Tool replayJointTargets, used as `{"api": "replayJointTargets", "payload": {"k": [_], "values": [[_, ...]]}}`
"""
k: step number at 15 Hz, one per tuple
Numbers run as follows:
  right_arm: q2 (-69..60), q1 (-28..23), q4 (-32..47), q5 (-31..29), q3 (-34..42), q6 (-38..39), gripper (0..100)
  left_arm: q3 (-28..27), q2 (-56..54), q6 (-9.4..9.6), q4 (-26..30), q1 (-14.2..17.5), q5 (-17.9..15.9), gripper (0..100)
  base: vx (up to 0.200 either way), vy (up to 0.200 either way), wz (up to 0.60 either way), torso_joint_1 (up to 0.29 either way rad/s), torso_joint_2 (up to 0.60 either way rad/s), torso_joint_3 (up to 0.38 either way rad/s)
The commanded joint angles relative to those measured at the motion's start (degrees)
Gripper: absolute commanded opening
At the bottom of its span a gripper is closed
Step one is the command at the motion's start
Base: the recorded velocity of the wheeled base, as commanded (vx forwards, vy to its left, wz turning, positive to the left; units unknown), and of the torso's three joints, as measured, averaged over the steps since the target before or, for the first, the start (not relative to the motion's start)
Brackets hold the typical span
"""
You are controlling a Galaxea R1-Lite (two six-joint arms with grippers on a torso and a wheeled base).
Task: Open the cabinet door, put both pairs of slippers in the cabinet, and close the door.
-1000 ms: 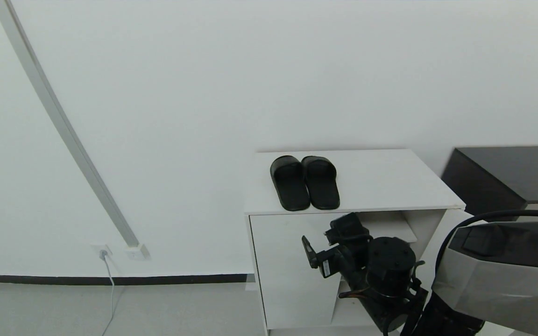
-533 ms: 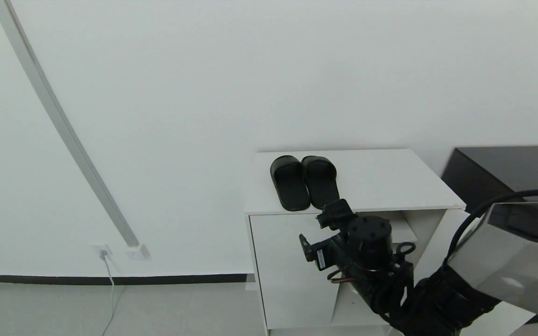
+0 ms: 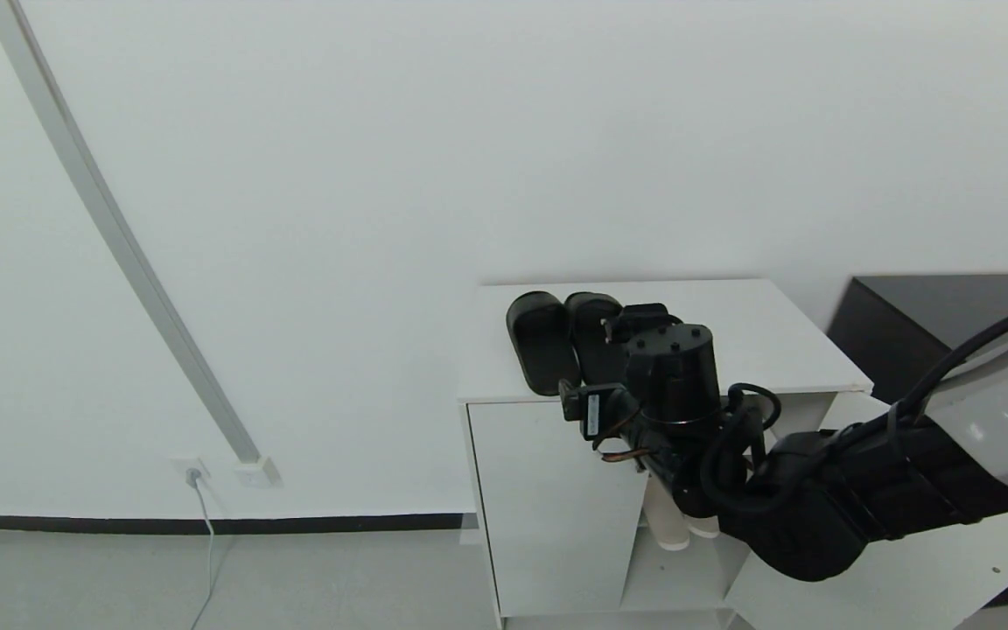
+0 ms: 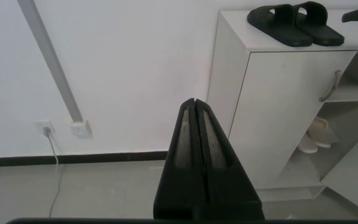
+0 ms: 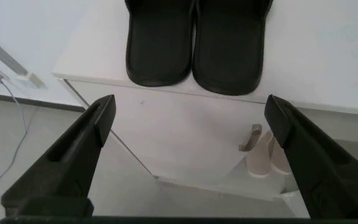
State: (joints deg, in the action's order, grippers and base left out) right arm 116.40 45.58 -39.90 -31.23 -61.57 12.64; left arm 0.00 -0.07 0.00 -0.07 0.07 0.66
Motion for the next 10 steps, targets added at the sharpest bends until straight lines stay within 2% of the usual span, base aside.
{"api": "replayJointTargets", "payload": {"k": [1, 10], "values": [[0.24, 0.39, 0.0, 0.03, -0.21, 0.01, 100, 0.0, 0.07, 0.0, -0.01, 0.01, 0.04, 0, 0.0, 0.0, 0.0, 0.0, 0.0, 0.0], [1.47, 0.83, -0.35, -0.14, -0.21, -0.16, 100, 0.0, 0.07, -0.09, 0.07, 0.01, 0.04, 0, 0.2, 0.0, 0.0, 0.006, 0.0, 0.003]]}}
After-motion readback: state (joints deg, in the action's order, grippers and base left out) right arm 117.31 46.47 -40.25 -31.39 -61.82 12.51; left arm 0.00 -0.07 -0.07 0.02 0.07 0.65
